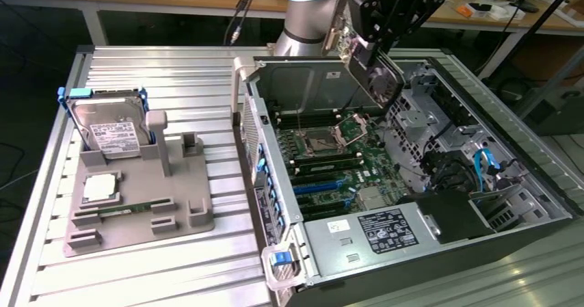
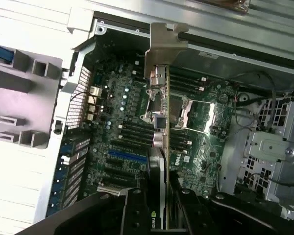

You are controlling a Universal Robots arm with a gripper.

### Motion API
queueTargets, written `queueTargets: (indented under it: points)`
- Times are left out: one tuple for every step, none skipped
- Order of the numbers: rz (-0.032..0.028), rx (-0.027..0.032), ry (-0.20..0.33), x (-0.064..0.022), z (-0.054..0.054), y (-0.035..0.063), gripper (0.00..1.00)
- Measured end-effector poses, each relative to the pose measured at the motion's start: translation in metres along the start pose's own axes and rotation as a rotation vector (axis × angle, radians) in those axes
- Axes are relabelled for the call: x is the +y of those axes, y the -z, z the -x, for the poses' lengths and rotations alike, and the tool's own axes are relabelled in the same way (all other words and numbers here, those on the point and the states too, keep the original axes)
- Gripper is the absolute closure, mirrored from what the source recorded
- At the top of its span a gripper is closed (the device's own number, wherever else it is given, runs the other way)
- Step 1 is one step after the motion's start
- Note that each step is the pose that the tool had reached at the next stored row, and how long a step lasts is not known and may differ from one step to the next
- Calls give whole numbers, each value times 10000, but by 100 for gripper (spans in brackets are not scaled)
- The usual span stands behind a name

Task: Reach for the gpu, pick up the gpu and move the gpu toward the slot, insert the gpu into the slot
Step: 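Insert the gpu into the slot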

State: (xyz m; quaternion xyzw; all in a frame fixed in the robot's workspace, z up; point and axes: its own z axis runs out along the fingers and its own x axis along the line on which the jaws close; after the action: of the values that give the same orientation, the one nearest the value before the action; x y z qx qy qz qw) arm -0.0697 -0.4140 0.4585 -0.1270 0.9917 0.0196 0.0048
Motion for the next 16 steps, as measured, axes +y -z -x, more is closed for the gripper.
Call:
queueTargets:
  points:
    - [5, 12, 324, 0, 0, -1, 73]
    - [4, 6, 178, -1, 1, -6, 73]
    - [2, 3, 94, -1, 2, -8, 73]
    - [-1, 0, 8, -2, 3, -10, 73]
    - [-11, -4, -156, -3, 4, -15, 73]
    - [-17, -7, -259, -3, 5, -18, 73]
    - [-21, -8, -329, -3, 6, -20, 73]
    - [-24, -13, -453, -3, 6, -24, 73]
    - [-26, -15, -545, -3, 7, -26, 73]
    - [-27, -19, -629, -4, 7, -29, 73]
    - [-29, -21, -712, -4, 8, -31, 73]
    - [-31, -25, -798, -4, 9, -33, 73]
    - [-32, -28, -880, -5, 10, -36, 73]
    - [-35, -31, -962, -5, 10, -38, 73]
    - [-37, -34, -1047, -5, 11, -40, 73]
    - [-39, -37, -1137, -5, 12, -42, 73]
